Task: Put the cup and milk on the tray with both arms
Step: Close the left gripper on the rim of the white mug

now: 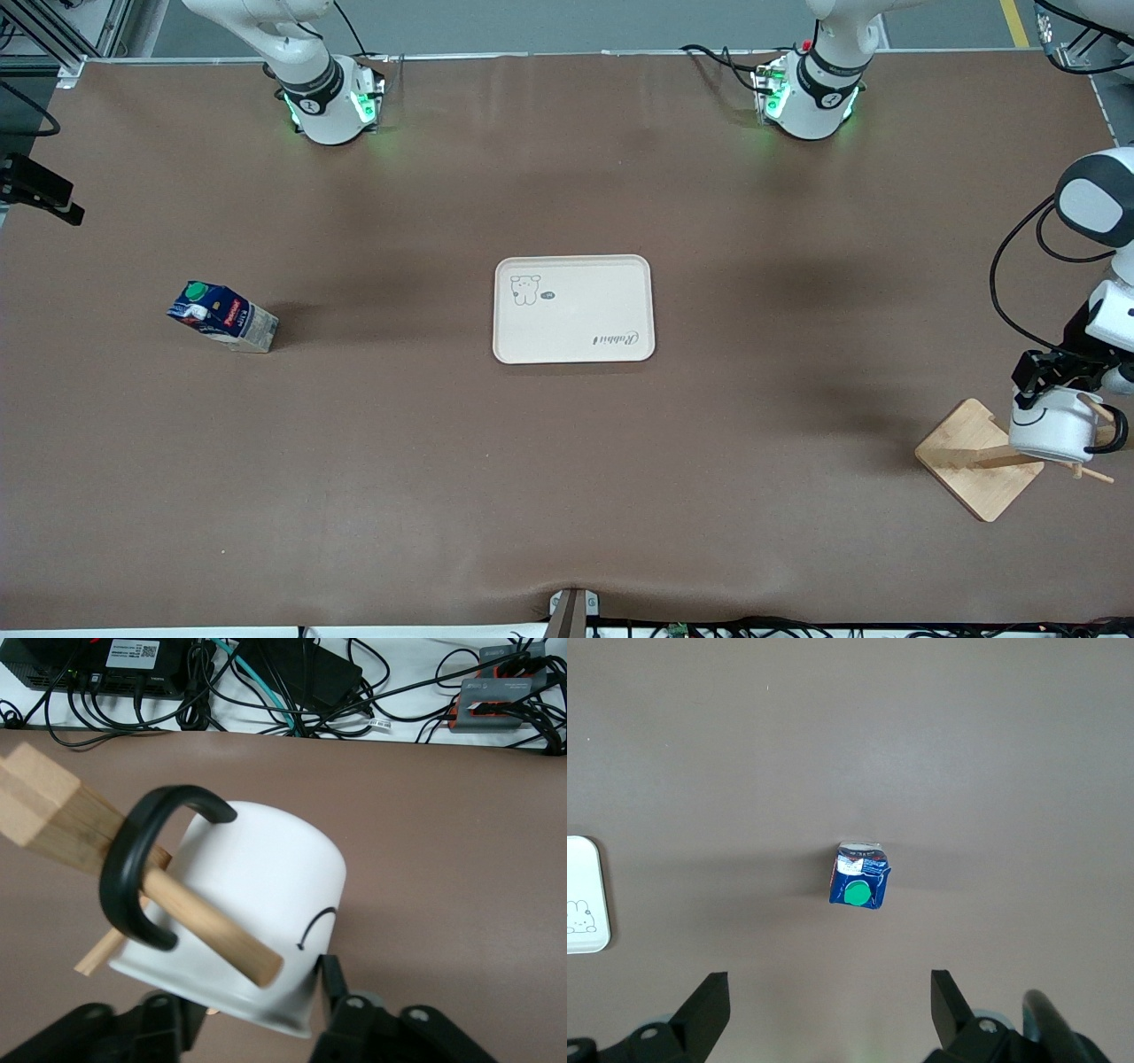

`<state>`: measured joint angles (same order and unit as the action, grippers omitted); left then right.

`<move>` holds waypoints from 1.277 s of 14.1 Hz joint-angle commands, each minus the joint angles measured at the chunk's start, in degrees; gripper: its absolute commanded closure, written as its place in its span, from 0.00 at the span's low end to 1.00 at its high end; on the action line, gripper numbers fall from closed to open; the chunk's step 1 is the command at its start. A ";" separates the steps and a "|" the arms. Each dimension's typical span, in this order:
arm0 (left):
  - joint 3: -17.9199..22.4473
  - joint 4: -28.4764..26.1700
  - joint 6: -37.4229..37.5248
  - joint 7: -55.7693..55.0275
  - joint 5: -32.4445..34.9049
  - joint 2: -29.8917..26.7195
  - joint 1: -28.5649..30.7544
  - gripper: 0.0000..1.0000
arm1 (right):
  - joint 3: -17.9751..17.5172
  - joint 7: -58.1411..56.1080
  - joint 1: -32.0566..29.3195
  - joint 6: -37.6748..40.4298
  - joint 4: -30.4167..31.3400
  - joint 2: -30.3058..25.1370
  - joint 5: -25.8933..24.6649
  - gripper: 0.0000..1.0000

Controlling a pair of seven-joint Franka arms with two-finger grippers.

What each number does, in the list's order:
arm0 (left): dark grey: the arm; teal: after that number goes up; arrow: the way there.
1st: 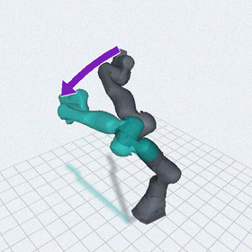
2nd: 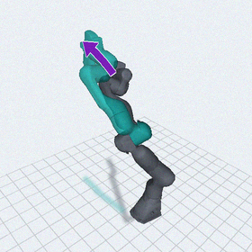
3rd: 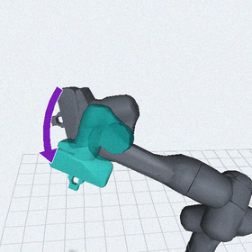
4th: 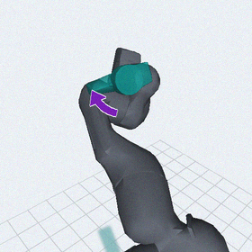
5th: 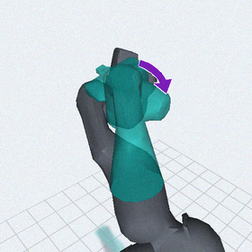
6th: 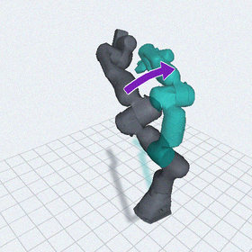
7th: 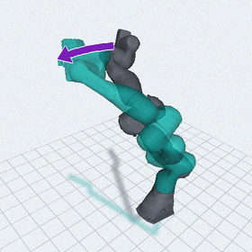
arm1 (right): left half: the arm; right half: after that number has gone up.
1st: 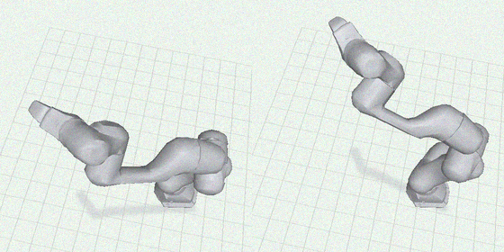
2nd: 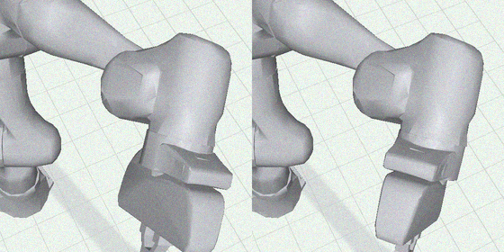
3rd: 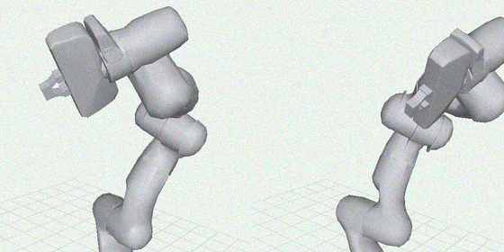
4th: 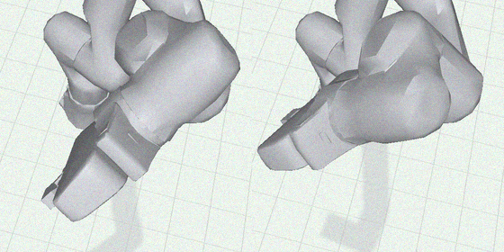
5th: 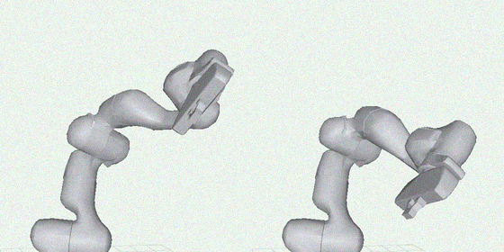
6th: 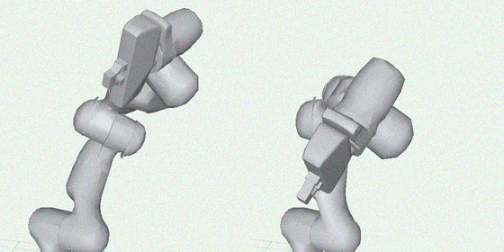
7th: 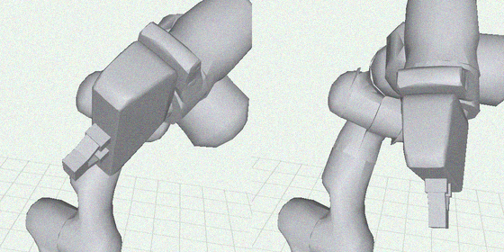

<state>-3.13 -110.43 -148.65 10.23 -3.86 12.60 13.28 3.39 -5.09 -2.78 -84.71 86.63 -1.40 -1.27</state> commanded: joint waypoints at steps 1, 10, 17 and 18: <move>-0.04 0.91 -0.59 1.19 -0.45 0.68 -0.19 0.55 | -0.66 0.25 -0.99 -0.28 0.12 -0.19 -0.31 0.00; -0.21 1.00 -0.15 1.19 -0.45 0.67 -1.07 0.87 | -0.66 0.25 -0.91 -0.20 0.12 -0.10 -0.31 0.00; -0.48 1.00 0.11 1.37 -0.45 0.68 -1.15 1.00 | -0.66 0.25 -0.99 -0.20 0.12 -0.10 -0.31 0.00; -0.48 1.00 0.20 1.37 -0.45 0.68 -1.15 1.00 | -0.66 0.25 -0.91 -0.28 0.12 -0.10 -0.31 0.00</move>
<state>-3.64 -110.40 -148.28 10.25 -3.86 12.64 11.88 3.39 -5.09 -2.80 -84.71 86.63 -1.31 -1.27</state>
